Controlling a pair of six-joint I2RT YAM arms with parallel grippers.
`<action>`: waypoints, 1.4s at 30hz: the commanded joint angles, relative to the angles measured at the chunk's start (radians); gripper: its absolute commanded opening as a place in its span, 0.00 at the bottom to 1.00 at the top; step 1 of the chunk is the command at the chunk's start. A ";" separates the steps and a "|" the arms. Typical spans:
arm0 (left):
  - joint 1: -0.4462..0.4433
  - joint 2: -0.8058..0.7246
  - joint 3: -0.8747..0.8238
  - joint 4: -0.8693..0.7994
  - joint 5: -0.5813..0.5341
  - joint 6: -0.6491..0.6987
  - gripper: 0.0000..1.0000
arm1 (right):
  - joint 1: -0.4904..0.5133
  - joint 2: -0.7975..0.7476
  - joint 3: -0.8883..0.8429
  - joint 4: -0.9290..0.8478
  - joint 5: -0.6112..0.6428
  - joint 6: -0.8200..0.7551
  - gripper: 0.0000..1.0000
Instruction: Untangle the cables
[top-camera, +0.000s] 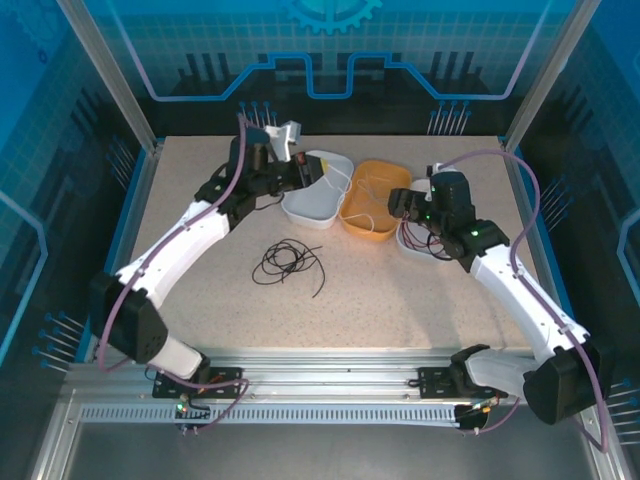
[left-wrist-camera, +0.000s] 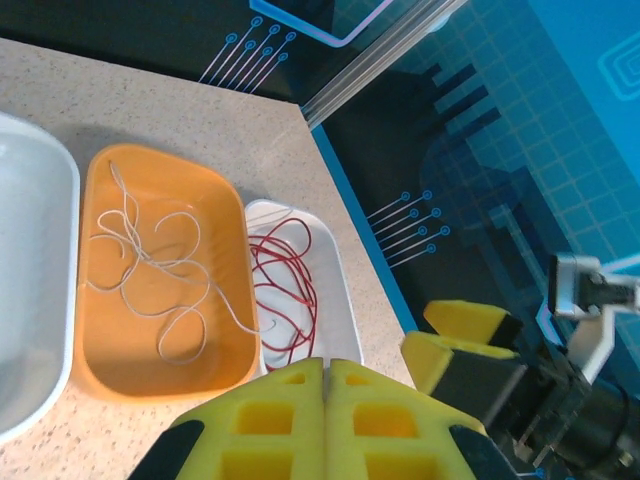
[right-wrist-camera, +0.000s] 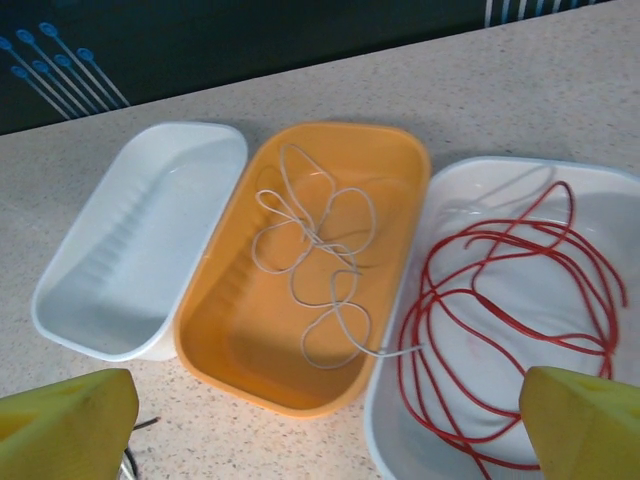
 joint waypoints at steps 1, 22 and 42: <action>-0.010 0.102 0.100 -0.001 -0.034 0.033 0.00 | -0.044 -0.006 -0.013 -0.085 -0.021 0.009 0.92; -0.135 0.727 0.788 -0.387 -0.186 0.183 0.00 | -0.111 0.197 0.136 -0.137 -0.182 -0.093 0.53; -0.115 0.663 0.821 -0.522 -0.318 0.242 0.67 | -0.080 0.527 0.346 -0.230 -0.121 -0.258 0.30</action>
